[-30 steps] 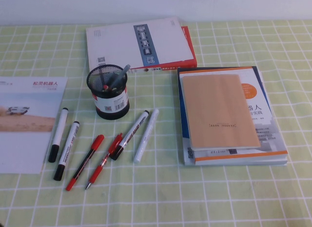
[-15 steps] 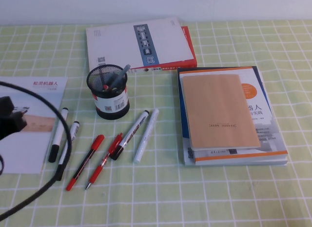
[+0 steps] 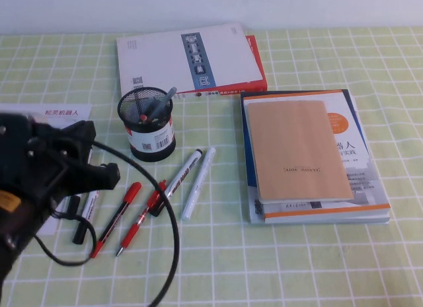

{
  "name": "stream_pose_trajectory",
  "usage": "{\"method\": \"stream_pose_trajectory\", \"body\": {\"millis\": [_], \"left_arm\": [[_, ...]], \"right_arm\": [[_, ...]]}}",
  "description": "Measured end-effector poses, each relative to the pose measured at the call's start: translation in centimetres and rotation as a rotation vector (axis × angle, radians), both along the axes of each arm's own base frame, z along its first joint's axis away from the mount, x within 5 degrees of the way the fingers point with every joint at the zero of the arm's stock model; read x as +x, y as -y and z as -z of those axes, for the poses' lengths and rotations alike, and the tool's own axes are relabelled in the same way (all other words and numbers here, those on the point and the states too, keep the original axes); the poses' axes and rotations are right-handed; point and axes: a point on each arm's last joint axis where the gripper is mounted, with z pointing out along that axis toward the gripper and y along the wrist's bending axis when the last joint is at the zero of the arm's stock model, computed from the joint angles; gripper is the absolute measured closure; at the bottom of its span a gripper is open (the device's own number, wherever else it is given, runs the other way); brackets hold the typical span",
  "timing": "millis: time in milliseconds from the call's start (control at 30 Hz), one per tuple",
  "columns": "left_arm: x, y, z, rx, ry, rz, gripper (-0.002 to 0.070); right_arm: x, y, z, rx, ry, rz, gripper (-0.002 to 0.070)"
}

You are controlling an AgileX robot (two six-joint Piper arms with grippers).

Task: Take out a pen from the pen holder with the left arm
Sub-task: Pick up the pen from the pen holder

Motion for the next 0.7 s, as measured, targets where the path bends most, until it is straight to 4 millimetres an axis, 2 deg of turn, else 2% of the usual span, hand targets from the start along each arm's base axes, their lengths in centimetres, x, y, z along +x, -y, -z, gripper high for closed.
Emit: {"method": "stream_pose_trajectory", "body": {"millis": [200, 433, 533, 667, 700], "left_arm": [[-0.9, 0.2, 2.8, -0.04, 0.151, 0.017, 0.068], [0.2, 1.9, 4.5, 0.031, 0.232, 0.13, 0.0666], [0.8, 2.3, 5.7, 0.014, 0.224, 0.13, 0.0582], [1.4, 2.7, 7.0, -0.015, 0.207, 0.124, 0.0355], [1.5, 2.7, 7.1, -0.022, 0.217, 0.122, 0.0316]], "right_arm": [[0.0, 0.0, 0.0, 0.0, 0.0, 0.0, 0.0691], [0.0, 0.0, 0.0, 0.0, 0.0, 0.0, 0.0691], [0.0, 0.0, 0.0, 0.0, 0.0, 0.0, 0.0691], [0.0, 0.0, 0.0, 0.0, 0.0, 0.0, 0.0691], [0.0, 0.0, 0.0, 0.0, 0.0, 0.0, 0.0691]]}}
